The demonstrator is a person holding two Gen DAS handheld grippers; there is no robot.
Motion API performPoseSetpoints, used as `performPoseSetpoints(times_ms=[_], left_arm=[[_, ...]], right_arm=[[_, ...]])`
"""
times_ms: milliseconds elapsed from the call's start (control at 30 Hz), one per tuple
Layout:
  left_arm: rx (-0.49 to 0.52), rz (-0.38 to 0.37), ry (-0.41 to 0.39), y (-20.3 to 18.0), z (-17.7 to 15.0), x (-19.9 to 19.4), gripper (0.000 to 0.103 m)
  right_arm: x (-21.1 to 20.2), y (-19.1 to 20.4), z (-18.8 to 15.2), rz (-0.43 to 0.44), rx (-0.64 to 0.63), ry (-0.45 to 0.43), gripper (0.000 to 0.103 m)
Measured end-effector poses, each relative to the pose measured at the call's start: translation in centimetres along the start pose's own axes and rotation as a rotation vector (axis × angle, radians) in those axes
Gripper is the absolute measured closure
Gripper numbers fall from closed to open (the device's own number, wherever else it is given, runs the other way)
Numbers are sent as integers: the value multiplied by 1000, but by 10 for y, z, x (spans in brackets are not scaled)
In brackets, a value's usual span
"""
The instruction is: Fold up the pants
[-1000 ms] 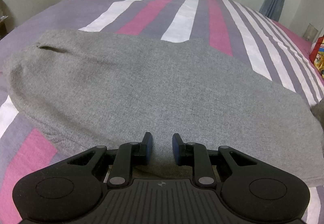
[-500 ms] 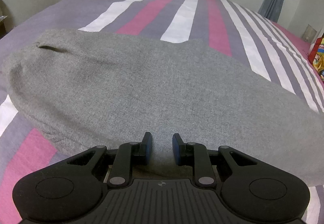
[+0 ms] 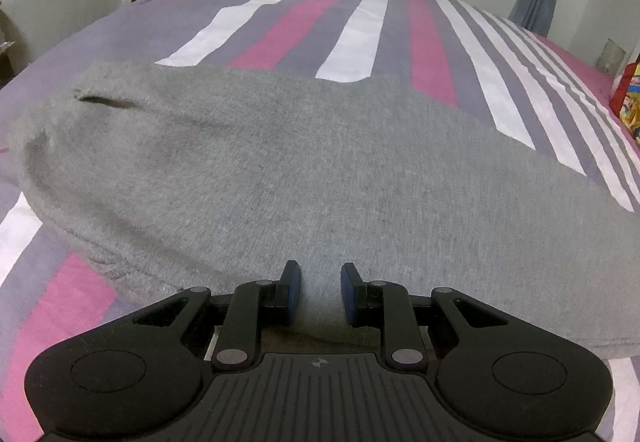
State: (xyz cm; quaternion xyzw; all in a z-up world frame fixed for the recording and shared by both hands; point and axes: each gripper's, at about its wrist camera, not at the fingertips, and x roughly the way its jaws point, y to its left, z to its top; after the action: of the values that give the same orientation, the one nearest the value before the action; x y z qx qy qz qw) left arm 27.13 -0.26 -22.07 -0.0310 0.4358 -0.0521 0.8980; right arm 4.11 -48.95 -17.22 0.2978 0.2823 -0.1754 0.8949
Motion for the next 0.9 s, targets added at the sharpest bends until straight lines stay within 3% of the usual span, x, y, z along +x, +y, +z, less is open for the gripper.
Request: performPoseSetpoints(times_ms=[100, 233, 333, 433, 533, 667, 767, 900], left_arm=[[4, -3, 2, 1, 0, -1, 80], [19, -1, 1, -1, 0, -1, 80], [22, 1, 1, -1, 0, -3, 80], [20, -7, -9, -3, 1, -9, 79], [30, -45, -41, -12, 4, -18, 79], [75, -91, -45, -39, 13, -14, 79], [112, -105, -29, -58, 14, -3, 79], [163, -78, -18, -69, 0, 4, 79]], right_arm=[[-14, 10, -2, 5, -77, -25, 97], [-6, -3, -7, -109, -132, 30, 93], [-16, 0, -4, -194, -136, -51, 78], [-31, -3, 3, -256, -99, -118, 75], [-42, 7, 4, -309, -143, -205, 75], [-30, 32, 14, -268, -201, -230, 72], [-7, 58, 10, -142, -271, -127, 74], [19, 91, -3, -74, -347, -53, 76]])
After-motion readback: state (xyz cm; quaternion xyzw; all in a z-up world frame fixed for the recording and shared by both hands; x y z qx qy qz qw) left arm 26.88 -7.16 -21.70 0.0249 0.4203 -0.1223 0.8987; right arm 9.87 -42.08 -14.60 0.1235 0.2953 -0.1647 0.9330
